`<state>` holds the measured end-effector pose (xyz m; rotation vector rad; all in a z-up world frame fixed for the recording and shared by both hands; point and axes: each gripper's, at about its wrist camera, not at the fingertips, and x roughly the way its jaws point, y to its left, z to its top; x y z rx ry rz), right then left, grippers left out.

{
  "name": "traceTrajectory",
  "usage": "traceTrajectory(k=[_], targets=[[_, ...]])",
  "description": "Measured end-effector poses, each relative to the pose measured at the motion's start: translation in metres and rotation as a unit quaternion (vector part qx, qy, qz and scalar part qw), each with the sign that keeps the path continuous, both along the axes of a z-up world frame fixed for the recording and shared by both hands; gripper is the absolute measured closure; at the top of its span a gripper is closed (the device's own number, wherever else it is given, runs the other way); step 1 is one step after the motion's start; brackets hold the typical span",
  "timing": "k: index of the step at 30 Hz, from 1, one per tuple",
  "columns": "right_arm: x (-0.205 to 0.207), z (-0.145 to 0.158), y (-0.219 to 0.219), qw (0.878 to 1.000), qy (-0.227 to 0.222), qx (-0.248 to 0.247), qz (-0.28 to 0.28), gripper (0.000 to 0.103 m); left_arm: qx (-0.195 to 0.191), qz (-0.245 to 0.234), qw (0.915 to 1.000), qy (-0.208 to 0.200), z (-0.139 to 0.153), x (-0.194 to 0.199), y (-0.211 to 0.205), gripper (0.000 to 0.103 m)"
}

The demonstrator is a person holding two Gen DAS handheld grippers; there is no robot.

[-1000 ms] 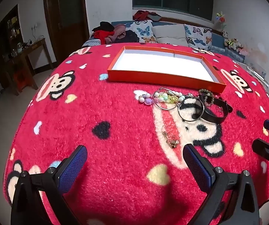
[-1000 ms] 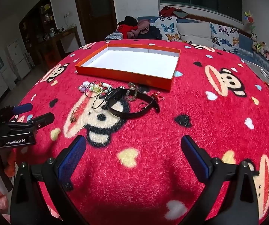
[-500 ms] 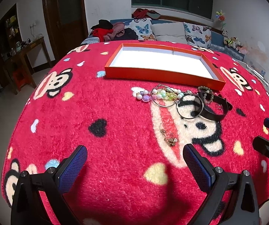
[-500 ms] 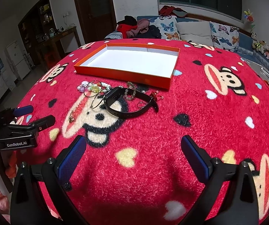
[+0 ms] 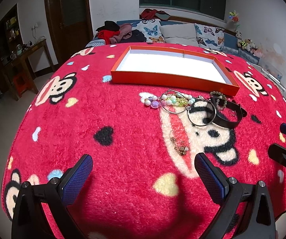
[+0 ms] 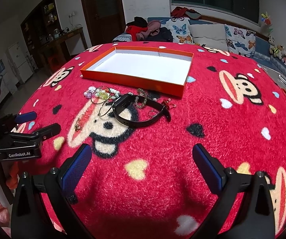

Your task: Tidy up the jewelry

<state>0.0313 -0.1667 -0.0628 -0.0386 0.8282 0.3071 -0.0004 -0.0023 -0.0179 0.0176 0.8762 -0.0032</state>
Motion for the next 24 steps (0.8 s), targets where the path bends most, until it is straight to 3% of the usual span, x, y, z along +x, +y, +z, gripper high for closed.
traceTrajectory(k=[16,19,24], targets=[[0.002,-0.003,0.001,1.0,0.004,-0.001,0.0,0.001,-0.013,-0.025,0.9996,-0.005,-0.005,0.0,0.0,0.002],[0.004,-0.005,0.0,1.0,0.007,0.0,-0.001,0.001,-0.023,-0.035,0.9991,-0.006,-0.007,0.0,-0.001,0.007],[0.006,-0.008,-0.002,1.0,0.012,0.002,-0.003,0.001,-0.05,-0.065,0.9966,-0.005,-0.011,0.002,-0.009,0.024]])
